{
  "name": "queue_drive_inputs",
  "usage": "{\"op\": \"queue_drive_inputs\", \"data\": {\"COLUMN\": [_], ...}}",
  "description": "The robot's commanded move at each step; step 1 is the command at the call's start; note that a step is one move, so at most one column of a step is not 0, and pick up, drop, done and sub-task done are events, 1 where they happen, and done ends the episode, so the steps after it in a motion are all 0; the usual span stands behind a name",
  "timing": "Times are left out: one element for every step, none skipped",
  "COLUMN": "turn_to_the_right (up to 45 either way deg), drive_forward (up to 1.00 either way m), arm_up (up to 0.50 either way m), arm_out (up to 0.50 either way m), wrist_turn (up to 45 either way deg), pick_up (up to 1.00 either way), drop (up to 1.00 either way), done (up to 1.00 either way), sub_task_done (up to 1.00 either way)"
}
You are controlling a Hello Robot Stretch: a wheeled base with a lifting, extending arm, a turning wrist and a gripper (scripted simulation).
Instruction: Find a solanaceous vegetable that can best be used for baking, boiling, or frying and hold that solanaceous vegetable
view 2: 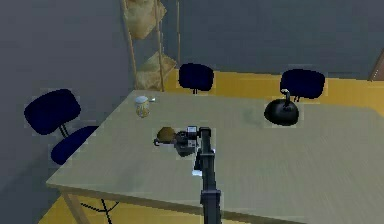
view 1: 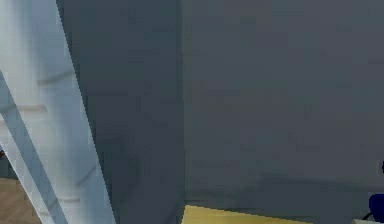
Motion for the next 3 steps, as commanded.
{"op": "queue_drive_inputs", "data": {"turn_to_the_right": [0.0, 0.0, 0.0], "drive_forward": [0.0, 0.0, 0.0], "arm_up": [0.0, 0.1, 0.0], "arm_out": [0.0, 0.0, 0.0], "wrist_turn": [0.0, 0.0, 0.0], "pick_up": [1.0, 0.0, 0.0], "drop": [0.0, 0.0, 0.0], "done": [0.0, 0.0, 1.0], "sub_task_done": [0.0, 0.0, 0.0]}}
